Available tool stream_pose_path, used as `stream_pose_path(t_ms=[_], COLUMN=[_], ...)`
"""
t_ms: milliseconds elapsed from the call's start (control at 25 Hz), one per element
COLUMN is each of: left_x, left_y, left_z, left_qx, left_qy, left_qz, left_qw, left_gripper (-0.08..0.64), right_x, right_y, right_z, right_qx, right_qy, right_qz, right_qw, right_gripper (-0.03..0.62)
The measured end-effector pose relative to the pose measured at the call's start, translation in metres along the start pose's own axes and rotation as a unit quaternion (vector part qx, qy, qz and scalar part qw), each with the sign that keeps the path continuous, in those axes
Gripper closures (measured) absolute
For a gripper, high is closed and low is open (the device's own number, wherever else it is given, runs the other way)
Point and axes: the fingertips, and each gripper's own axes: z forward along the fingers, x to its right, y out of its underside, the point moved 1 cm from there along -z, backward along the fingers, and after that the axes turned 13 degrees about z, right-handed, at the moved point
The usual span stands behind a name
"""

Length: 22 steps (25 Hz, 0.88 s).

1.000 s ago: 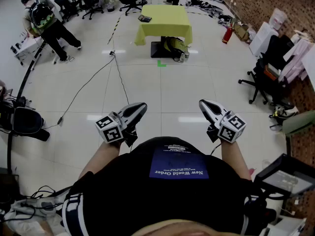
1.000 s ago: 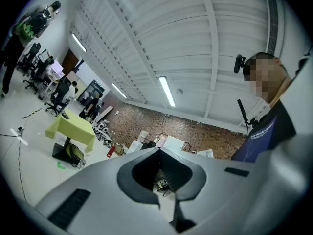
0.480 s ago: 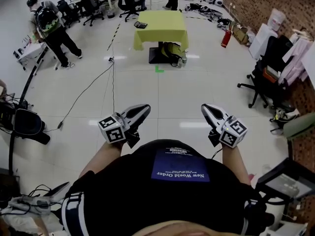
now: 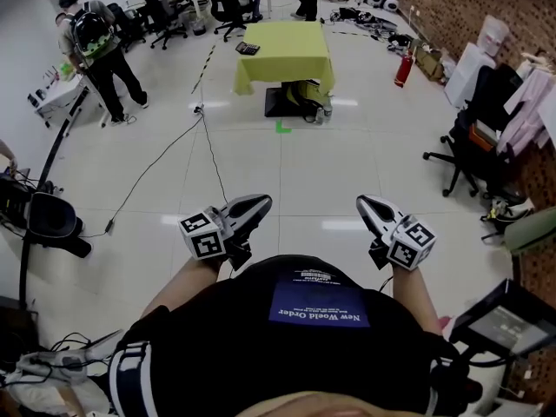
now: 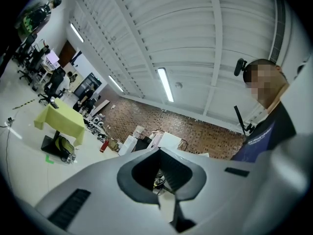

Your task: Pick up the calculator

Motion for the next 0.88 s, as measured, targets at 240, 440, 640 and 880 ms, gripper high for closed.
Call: stream_pose_path(t_ms=[240,440,640,880], left_x=[-0.059,-0.131,-0.212,-0.296], left_y=[-0.014,-0.045,-0.081,-0.102], left_z=[-0.012,-0.033,-0.067,-0.096], left_qx=[0.017,0.022,0.017,0.015], left_qy=[0.010,0.024,0.029,0.008], left_qz=[-0.013,-0.010,0.008,-0.003], left_qw=[0.9997,0.9994,0.9994,0.9999], left_gripper=[0.554,0.554,0.554,0.554], right_x=[0.004,0.004,-0.001,0.005], right_y=[-0.010,-0.033,-0.053,-0.060], right_z=[0.059,0.135,0.222,0.309], right_qx=[-0.008,0.004,0.018,0.012], right_qy=[0.004,0.014,0.012,0.009], right_qz=[-0.013,-0.019,-0.021,-0.006], right_qw=[1.000,1.000,1.000,1.000], right_gripper=[0.605,0.605,0.604,0.605])
